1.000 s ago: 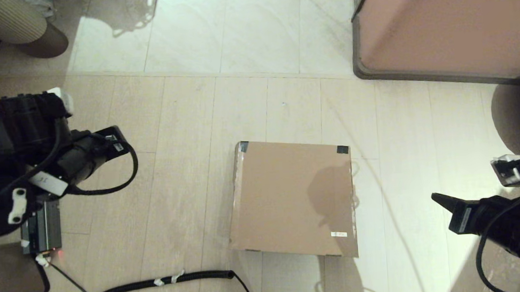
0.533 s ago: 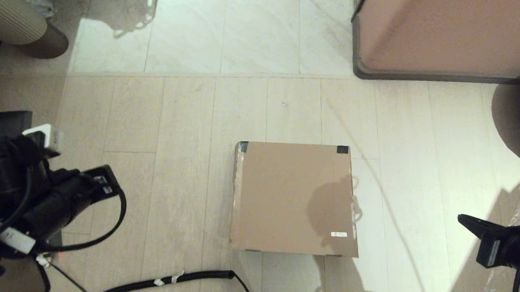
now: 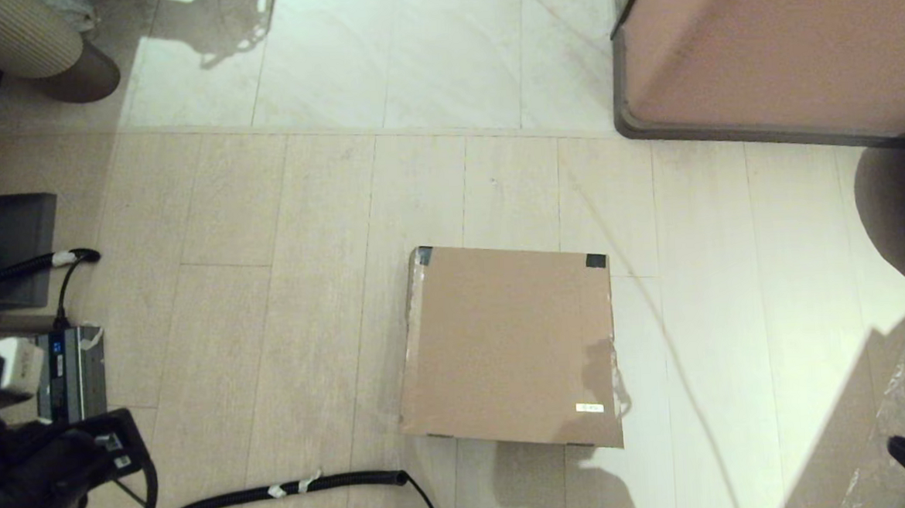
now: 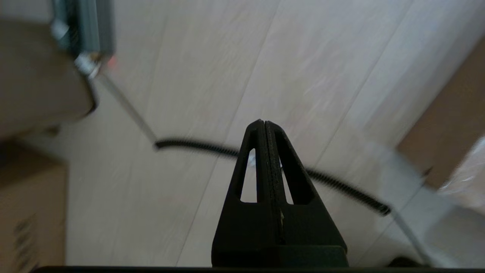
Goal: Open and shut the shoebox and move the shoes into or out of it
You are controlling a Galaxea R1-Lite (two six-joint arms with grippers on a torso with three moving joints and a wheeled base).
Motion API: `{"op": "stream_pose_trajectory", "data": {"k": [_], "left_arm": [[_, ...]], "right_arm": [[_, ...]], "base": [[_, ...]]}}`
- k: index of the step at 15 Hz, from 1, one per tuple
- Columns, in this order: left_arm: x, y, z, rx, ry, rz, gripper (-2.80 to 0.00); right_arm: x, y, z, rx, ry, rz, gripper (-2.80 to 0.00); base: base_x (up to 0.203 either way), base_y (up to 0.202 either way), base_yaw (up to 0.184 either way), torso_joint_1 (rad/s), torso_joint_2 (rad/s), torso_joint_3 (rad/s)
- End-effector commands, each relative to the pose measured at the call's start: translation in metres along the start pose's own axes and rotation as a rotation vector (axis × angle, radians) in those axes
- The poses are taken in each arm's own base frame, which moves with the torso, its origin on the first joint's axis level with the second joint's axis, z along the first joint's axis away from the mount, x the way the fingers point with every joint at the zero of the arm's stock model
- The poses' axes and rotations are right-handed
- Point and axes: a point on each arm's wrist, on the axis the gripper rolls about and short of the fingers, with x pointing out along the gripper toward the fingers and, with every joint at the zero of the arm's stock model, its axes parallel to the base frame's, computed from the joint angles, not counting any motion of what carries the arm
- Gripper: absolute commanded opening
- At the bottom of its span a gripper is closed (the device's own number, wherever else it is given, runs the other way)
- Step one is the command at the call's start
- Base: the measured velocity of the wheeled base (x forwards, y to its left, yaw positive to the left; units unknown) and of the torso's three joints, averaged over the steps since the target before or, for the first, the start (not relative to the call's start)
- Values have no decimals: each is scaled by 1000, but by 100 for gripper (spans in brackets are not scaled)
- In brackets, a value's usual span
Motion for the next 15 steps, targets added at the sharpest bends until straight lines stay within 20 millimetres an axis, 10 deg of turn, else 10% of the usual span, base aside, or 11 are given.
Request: {"op": "stream_pose_trajectory", "data": {"k": [1,9,15], "left_arm": [[-12,10,-16,-5,18,25,-280],[-57,28,-77,103,181,-128,-280],[-117,51,-101,186,-93,-347,-280]], "right_arm": [[-36,-1,-32,-14,47,-21,-280],[-52,0,-52,-18,106,15,-280],[-68,0,-57,-15,-103,6,-280]], "base": [[0,0,0,0,0,0],[0,0,0,0,0,0],[0,0,0,0,0,0]]}}
